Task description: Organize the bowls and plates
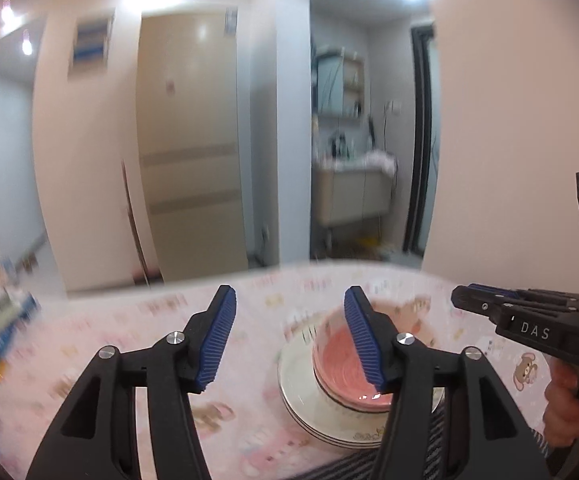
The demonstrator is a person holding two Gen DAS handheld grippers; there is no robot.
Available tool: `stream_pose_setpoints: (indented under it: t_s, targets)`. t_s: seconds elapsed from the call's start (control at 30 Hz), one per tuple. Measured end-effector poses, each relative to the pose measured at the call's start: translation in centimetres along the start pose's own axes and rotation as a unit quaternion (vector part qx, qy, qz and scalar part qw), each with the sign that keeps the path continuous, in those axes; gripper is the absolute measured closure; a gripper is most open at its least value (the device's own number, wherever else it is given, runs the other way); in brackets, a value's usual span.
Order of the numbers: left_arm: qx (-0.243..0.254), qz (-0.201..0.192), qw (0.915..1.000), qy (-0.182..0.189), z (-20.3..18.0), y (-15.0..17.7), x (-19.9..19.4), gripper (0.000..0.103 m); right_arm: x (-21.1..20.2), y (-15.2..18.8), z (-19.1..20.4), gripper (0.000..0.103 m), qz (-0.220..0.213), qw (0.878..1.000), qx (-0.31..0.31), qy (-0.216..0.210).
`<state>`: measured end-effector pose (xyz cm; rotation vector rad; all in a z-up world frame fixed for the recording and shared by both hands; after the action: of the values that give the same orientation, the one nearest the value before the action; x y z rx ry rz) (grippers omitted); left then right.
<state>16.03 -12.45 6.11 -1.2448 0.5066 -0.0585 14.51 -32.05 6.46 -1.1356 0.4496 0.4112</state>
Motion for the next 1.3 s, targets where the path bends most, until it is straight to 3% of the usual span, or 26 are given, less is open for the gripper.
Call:
stream_pose_setpoints:
  t_s: [0.03, 0.13, 0.2, 0.27, 0.3, 0.4, 0.53, 0.73, 0.8, 0.9, 1.03, 1.1, 1.23, 1.3]
  targets:
    - [0.002, -0.014, 0.9999, -0.005, 0.2, -0.5, -1.0, 0.042, -1.4, -0.3, 0.3, 0.080, -0.023, 1.000, -0.008, -0.002]
    - [-0.002, -0.057, 0.9984, -0.005, 0.9, -1.4, -4.1, 0.028, -4.4, -0.6, 1.2, 0.062, -0.067, 0.997, -0.025, -0.018]
    - [0.000, -0.075, 0.9972, -0.004, 1.3, -1.5, -5.6, 0.019, -6.2, -0.6, 1.6, 0.044, -0.087, 0.995, -0.035, -0.035]
    - [-0.002, -0.103, 0.9946, -0.012, 1.6, -1.5, -7.1, 0.000, -7.8, -0.5, 2.0, 0.034, -0.109, 0.992, -0.044, -0.042]
    - [-0.001, -0.122, 0.9924, -0.017, 1.9, -1.4, -7.9, 0.000, -8.6, -0.4, 2.1, 0.021, -0.126, 0.990, -0.051, -0.046]
    - [0.015, -0.149, 0.9882, -0.032, 2.2, -1.0, -9.3, 0.000, -10.5, 0.1, 1.7, 0.001, -0.177, 0.982, -0.048, -0.052]
    - [0.024, -0.148, 0.9881, -0.035, 2.3, 0.1, -9.7, 0.000, -11.2, 1.0, 0.9, 0.000, -0.202, 0.978, -0.045, -0.038]
    - [-0.019, -0.146, 0.9889, -0.016, 2.5, 1.8, -11.1, 0.000, -11.4, 2.3, 0.5, 0.000, -0.197, 0.978, -0.064, -0.029]
    - [-0.006, -0.153, 0.9881, -0.004, 2.1, 2.2, -11.7, 0.000, -11.2, 3.0, 0.7, 0.000, -0.195, 0.978, -0.066, -0.032]
    - [0.024, -0.169, 0.9851, -0.025, 1.5, 3.1, -11.8, 0.000, -10.5, 3.9, 0.9, 0.000, -0.191, 0.979, -0.069, -0.036]
    - [0.029, -0.163, 0.9861, 0.012, 0.7, 4.7, -11.0, 0.000, -8.6, 5.2, 1.4, 0.000, -0.187, 0.979, -0.074, -0.037]
    - [0.033, -0.169, 0.9850, -0.008, 0.8, 5.4, -10.7, 0.000, -7.1, 5.9, 1.5, 0.000, -0.179, 0.980, -0.088, -0.022]
    - [0.010, -0.156, 0.9877, -0.007, 1.4, 7.0, -9.3, 0.000, -5.2, 7.2, 0.9, 0.000, -0.175, 0.981, -0.078, -0.017]
    - [-0.012, -0.157, 0.9869, -0.037, 1.8, 8.0, -8.9, 0.000, -4.6, 7.8, 0.7, 0.000, -0.170, 0.982, -0.078, -0.021]
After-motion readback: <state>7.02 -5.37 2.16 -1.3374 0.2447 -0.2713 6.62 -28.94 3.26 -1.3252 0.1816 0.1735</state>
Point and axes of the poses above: each gripper's, at about its wrist camera, not at the fingertips, and x roughly the way its jaws point, z to its left, y to its underside, the point moved 6 cm from there along x, roughly the way its jaws point, and after that the axes turned 13 degrees about x, right-handed, at the moved point
